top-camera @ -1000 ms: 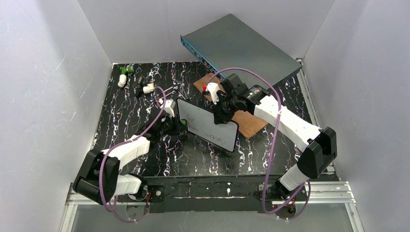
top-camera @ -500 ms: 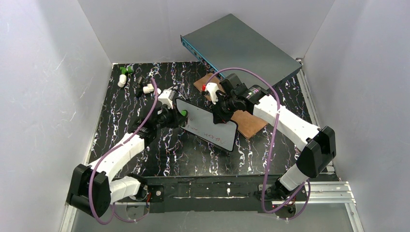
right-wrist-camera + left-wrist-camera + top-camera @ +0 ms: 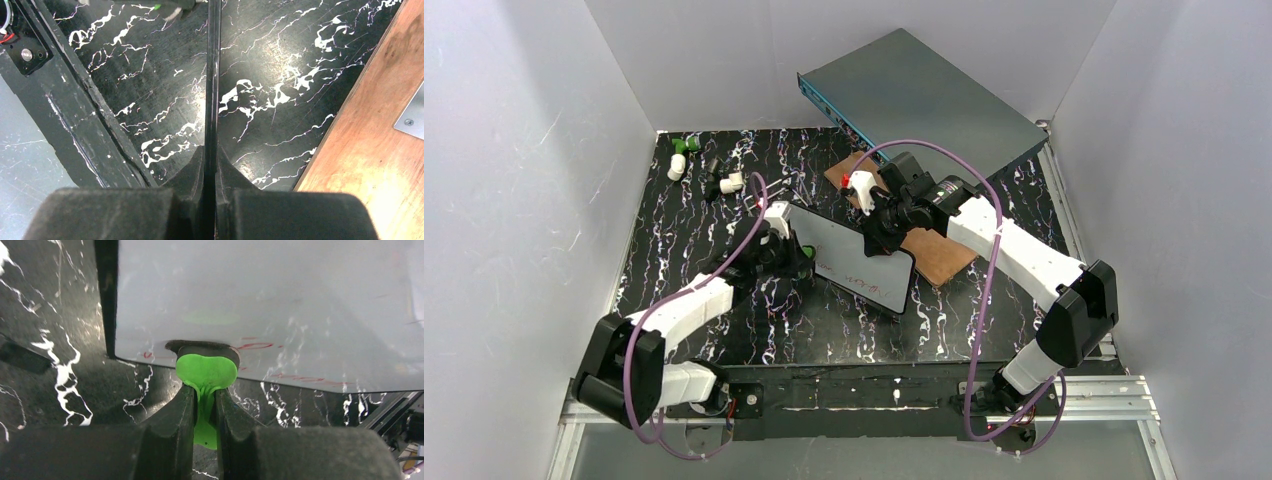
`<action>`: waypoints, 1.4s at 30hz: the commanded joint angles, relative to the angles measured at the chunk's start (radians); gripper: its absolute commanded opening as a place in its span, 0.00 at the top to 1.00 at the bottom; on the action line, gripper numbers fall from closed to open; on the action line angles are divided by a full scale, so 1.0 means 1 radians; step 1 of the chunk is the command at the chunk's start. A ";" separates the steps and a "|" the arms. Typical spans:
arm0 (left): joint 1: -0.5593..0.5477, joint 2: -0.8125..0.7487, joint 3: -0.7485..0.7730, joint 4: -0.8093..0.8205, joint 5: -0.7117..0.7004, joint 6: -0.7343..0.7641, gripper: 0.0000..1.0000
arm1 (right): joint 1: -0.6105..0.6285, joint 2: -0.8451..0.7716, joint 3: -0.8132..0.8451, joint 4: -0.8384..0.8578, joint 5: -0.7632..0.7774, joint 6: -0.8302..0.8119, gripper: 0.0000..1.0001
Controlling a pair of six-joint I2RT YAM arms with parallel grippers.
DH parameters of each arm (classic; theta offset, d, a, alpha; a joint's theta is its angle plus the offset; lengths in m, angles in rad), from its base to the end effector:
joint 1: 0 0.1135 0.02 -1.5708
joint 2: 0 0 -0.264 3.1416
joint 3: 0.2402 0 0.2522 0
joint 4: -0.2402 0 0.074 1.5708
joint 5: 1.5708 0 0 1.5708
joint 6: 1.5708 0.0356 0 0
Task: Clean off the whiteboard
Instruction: Erase the whiteboard using the whiteboard.
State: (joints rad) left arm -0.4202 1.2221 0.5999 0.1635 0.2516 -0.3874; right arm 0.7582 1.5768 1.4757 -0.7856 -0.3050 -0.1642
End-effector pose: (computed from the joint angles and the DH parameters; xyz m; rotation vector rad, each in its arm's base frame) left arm 0.2348 -0.1146 0.2196 0.1988 2.0902 -0.7546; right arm 0.2392 0.2413 0.3288 -1.2364 2.1803 0.6286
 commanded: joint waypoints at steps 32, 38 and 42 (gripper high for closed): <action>-0.025 0.053 -0.017 0.031 -0.038 0.000 1.00 | 0.056 0.014 0.018 -0.081 -0.218 -0.045 0.99; -0.025 0.013 0.060 -0.007 0.009 0.009 1.00 | 0.058 0.021 0.022 -0.083 -0.219 -0.044 0.99; -0.025 -0.100 0.149 -0.061 0.027 0.017 1.00 | 0.061 0.028 0.025 -0.086 -0.217 -0.047 0.99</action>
State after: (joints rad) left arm -0.4423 1.2446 0.6170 0.0502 0.2527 -0.3820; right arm 0.7639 1.5875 1.4776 -0.7784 -0.3180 -0.2085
